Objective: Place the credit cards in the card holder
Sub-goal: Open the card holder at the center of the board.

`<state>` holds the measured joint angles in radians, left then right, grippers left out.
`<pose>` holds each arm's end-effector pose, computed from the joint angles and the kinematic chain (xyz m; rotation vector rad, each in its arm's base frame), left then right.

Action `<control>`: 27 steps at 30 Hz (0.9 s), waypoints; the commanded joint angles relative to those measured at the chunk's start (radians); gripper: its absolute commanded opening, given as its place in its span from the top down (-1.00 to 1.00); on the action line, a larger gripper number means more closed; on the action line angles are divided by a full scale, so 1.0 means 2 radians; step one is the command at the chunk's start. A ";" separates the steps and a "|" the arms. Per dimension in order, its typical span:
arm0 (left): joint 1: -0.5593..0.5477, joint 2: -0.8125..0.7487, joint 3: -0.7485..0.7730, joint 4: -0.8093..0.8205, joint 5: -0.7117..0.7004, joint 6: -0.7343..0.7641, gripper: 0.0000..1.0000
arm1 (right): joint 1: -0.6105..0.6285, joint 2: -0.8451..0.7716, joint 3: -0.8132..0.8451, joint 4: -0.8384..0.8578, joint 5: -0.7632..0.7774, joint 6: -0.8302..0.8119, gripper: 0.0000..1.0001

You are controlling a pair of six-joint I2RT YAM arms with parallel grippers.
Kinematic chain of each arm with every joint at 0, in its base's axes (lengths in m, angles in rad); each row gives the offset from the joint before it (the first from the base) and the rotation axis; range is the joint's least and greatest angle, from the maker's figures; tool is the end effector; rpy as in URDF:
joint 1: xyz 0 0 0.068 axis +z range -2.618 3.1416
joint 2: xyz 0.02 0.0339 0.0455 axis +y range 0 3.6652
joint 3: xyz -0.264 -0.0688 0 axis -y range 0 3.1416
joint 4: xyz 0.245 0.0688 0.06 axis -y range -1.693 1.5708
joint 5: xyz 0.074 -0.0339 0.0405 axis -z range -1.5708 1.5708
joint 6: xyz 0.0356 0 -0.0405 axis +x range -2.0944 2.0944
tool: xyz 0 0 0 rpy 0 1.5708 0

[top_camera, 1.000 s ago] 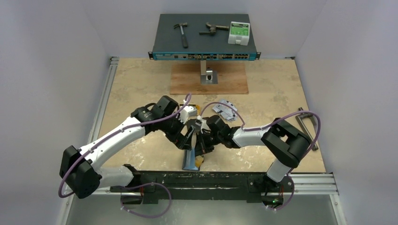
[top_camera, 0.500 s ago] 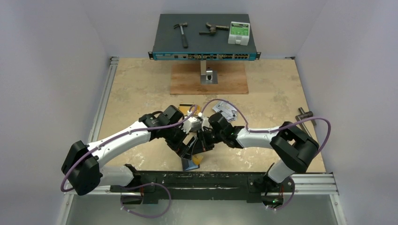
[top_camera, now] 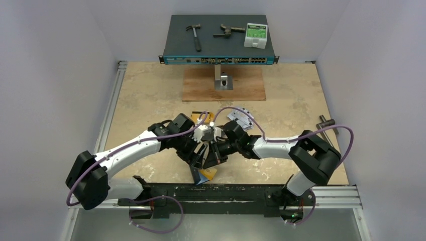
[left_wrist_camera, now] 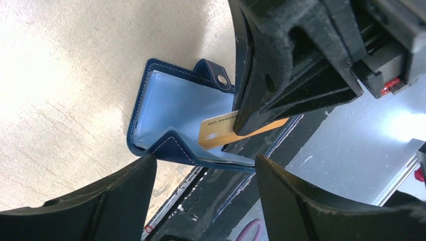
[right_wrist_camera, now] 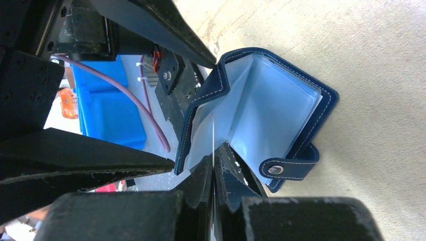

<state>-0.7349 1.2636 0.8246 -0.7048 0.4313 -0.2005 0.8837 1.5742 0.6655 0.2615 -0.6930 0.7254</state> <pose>0.1618 -0.1663 0.2185 0.8793 2.7015 -0.8323 0.1725 0.2461 0.1600 -0.6536 2.4874 1.5415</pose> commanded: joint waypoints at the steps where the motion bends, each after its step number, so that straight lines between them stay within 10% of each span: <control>1: 0.002 -0.014 0.011 -0.013 0.001 -0.010 -0.36 | 0.002 0.007 0.001 0.027 -0.032 -0.003 1.00; 12: 0.002 -0.006 -0.001 -0.005 -0.003 -0.023 0.31 | 0.002 0.025 0.005 0.030 -0.044 -0.005 1.00; 20: -0.001 0.018 0.038 0.007 -0.013 0.040 0.21 | 0.002 0.050 0.005 -0.008 -0.014 -0.040 1.00; 22: -0.004 0.022 0.056 -0.004 -0.024 0.080 0.04 | 0.002 0.063 0.004 -0.008 -0.012 -0.047 1.00; 25: -0.008 0.027 0.076 -0.031 -0.031 0.130 -0.84 | 0.002 0.079 0.005 -0.007 -0.004 -0.055 1.00; 27: -0.012 0.033 0.091 -0.065 -0.018 0.170 -0.93 | 0.002 0.088 0.003 -0.009 0.002 -0.059 1.00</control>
<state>-0.7429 1.3159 0.9245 -0.7425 0.3851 -0.0494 0.8837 1.7271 0.6655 0.2531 -0.7242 0.6594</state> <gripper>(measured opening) 0.927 0.004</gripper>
